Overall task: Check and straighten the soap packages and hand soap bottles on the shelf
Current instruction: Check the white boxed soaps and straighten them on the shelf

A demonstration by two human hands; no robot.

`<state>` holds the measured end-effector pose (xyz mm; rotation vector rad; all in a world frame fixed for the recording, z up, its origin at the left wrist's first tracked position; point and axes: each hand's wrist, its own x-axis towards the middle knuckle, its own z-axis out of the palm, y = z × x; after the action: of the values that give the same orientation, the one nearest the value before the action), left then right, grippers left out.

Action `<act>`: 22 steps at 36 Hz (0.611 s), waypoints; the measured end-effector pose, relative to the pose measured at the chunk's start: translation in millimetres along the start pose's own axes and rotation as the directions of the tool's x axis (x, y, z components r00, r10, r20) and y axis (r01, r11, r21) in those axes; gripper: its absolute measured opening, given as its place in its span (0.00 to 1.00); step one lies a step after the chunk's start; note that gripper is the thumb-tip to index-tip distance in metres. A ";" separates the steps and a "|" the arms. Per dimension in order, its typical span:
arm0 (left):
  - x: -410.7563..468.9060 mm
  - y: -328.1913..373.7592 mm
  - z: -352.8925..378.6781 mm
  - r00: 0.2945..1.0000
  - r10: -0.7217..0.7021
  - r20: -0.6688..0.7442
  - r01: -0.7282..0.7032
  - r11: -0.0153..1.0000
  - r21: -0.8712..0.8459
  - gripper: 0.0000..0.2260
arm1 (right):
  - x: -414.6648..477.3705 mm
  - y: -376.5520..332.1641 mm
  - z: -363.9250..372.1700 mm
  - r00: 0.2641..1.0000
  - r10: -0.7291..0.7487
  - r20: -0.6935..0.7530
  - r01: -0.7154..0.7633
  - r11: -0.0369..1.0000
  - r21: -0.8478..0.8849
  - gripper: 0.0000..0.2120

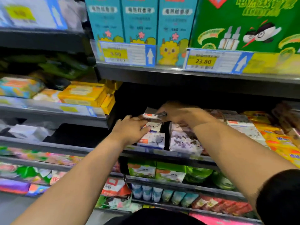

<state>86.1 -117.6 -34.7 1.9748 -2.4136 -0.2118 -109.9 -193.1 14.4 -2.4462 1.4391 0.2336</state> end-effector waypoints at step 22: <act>24.3 -23.9 19.1 0.981 -0.074 -0.178 -0.016 0.889 -0.458 0.22 | 28.4 -4.2 9.1 0.985 0.051 -0.167 -0.054 0.999 -0.010 0.31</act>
<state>102.6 -144.1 -58.2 1.7262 -1.9835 -0.5144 -92.3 -211.6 -1.6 -2.4924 1.5766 0.0506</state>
